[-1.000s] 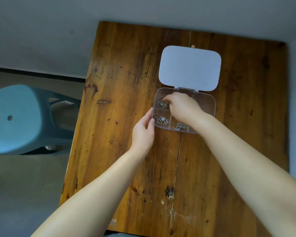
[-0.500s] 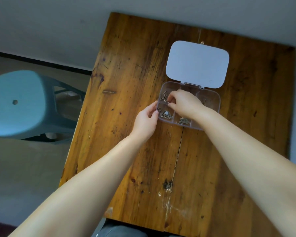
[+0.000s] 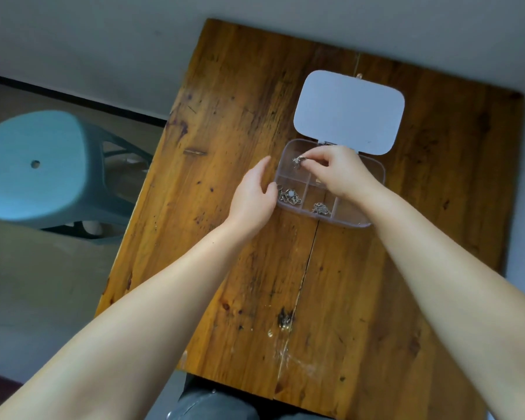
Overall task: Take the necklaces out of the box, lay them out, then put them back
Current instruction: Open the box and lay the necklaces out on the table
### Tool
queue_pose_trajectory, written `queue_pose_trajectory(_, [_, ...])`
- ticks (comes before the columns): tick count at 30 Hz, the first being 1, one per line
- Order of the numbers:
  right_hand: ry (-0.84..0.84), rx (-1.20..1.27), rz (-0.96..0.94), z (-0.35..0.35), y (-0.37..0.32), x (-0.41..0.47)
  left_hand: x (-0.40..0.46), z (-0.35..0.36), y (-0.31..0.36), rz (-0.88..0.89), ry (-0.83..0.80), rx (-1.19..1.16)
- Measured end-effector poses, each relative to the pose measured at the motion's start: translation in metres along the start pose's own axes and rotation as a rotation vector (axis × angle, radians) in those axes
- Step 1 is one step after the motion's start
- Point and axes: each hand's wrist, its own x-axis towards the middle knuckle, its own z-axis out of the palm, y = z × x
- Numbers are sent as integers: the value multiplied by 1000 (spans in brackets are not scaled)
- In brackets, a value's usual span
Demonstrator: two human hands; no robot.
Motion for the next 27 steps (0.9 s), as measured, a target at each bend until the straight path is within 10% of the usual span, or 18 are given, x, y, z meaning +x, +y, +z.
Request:
queue_pose_trajectory(4, [-55, 300, -69, -26, -27, -27, -6, -12, 40, 293, -77, -43])
queue_pose_trajectory(12, [-21, 896, -14, -15, -50, -60, -33, -49, 48, 155, -282, -428])
queue_pose_trajectory(18, [-91, 1221, 143, 44, -58, -68, -39, -81, 16, 63, -116, -446])
queue_pose_trajectory(27, [-499, 860, 324, 101, -84, -86, -23, -143, -21, -68, -375, -818])
